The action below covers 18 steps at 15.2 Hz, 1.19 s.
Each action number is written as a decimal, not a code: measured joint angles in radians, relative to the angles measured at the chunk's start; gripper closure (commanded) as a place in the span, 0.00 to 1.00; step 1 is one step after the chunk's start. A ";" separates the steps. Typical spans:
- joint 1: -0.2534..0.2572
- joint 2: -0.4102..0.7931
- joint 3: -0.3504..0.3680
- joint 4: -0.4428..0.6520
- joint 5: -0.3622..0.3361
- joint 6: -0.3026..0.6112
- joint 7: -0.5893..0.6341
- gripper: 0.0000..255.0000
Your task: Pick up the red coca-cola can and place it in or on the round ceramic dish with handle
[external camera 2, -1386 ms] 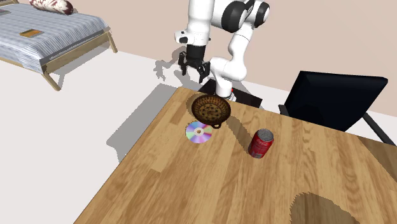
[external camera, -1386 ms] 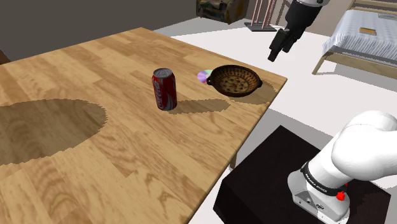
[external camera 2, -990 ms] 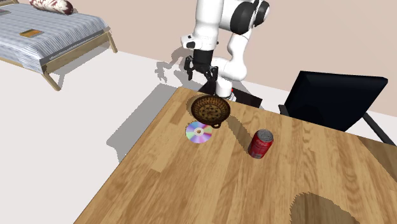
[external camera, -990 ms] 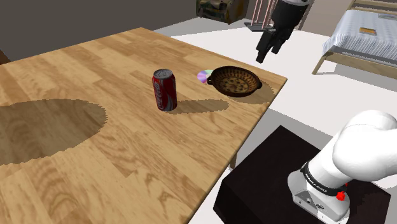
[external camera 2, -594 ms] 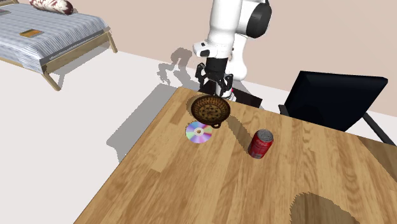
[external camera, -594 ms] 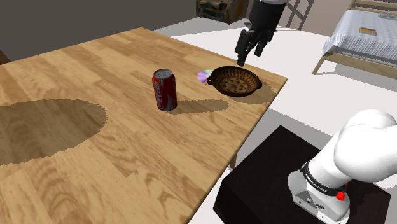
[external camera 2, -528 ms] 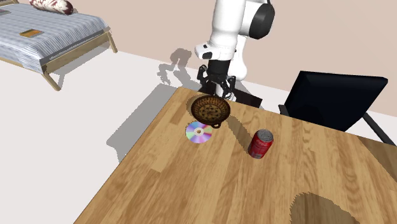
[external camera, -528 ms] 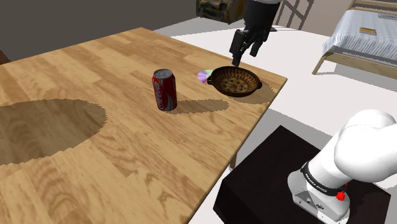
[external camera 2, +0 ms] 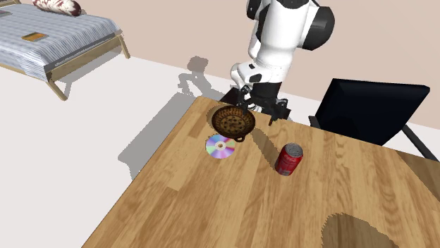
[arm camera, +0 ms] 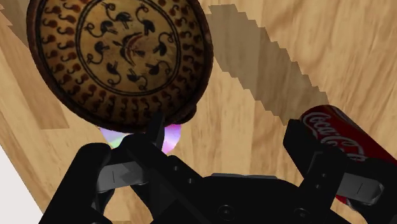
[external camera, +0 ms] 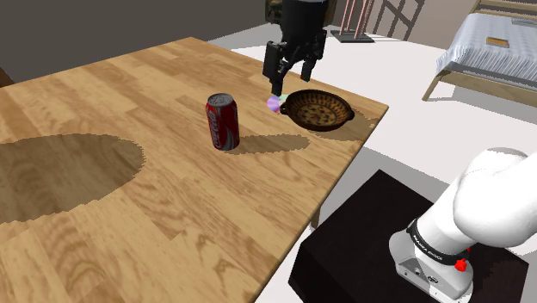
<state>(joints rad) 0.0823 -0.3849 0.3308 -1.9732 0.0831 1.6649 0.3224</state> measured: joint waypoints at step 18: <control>0.075 0.393 0.185 0.339 -0.084 -0.006 0.253 0.00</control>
<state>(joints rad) 0.1571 0.0084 0.5157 -1.6347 -0.0012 1.6594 0.5756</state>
